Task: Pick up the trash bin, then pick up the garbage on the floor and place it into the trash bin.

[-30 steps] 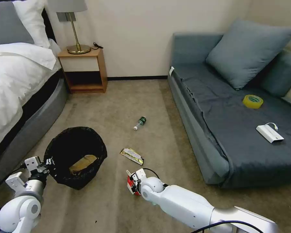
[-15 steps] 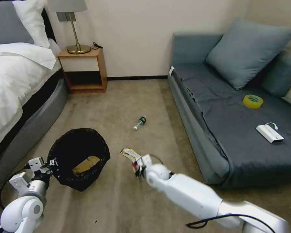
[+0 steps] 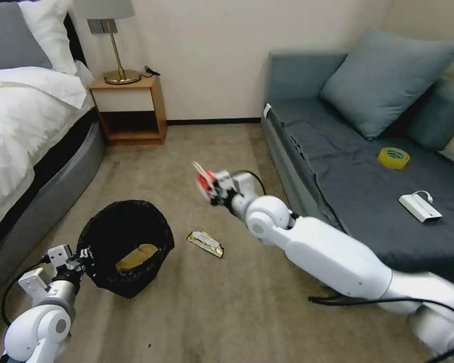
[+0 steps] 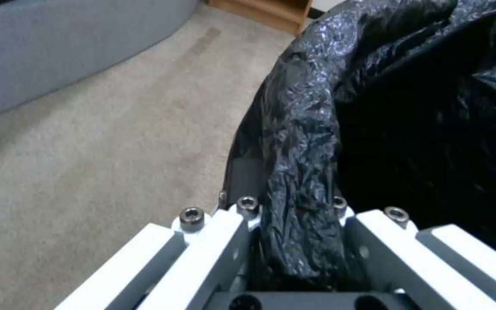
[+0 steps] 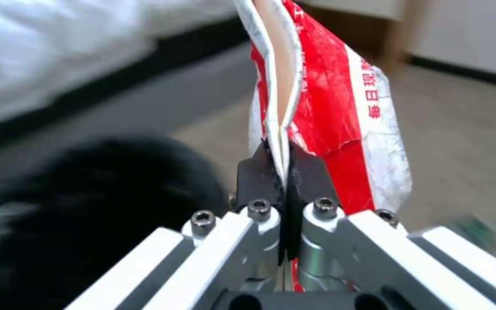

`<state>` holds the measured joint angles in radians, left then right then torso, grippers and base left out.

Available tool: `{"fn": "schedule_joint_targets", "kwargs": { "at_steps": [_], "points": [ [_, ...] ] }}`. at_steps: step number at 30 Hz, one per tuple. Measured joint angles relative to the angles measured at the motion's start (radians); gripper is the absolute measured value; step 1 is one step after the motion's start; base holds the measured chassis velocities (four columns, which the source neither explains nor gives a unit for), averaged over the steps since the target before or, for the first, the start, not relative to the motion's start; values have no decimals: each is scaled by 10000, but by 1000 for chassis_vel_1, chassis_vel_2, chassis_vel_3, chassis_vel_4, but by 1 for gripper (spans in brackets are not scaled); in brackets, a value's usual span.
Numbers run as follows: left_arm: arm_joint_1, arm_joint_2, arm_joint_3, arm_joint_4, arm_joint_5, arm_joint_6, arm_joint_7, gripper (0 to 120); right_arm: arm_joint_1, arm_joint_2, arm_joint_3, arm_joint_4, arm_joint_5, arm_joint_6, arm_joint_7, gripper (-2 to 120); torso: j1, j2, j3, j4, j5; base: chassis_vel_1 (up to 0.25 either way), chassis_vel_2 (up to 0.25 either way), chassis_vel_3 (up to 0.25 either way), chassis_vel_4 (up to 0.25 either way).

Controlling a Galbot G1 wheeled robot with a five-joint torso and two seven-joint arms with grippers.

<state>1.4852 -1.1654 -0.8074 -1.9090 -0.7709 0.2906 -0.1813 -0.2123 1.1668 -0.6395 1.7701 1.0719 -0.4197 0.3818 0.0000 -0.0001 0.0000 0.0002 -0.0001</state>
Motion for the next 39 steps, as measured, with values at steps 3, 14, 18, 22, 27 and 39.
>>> {"fn": "schedule_joint_targets", "kwargs": {
  "at_steps": [3, 14, 18, 22, 27, 39],
  "points": [
    [54, -79, 3, -109, -21, 29, -21, 4, 239, 551, -668, 374, 0, 199, -29, 0, 0, 1, 0, 2, -1, 0, 0, 0, 0],
    [163, -233, -31, -390, -31, 68, -42, 4, 165, 1353, -2153, 199, -423, 224, -287, 0, 0, 0, 0, -1, -1, 0, 0, 0, 0],
    [224, -271, -26, -513, -70, 87, -48, 4, -158, 1544, -2308, -178, -728, 226, -278, 0, 0, 0, 0, -1, 0, 0, 0, 0, 0],
    [257, -240, 11, -586, -101, 113, -64, 4, -425, 1556, -2242, -447, -948, 255, -272, 0, 0, 0, 0, -2, 0, 0, 0, 0, 0],
    [217, -224, 105, -649, -143, 158, -129, 4, -731, 1396, -2100, -531, -1149, 258, -242, 14, 0, 0, 0, -3, 1, 0, 0, 0, 0],
    [143, -232, 117, -661, -181, 203, -183, 4, -1083, 1319, -1889, -397, -1448, 226, 166, 56, 0, 1, 0, -2, 1, 0, 0, 0, 0]
  ]
}}
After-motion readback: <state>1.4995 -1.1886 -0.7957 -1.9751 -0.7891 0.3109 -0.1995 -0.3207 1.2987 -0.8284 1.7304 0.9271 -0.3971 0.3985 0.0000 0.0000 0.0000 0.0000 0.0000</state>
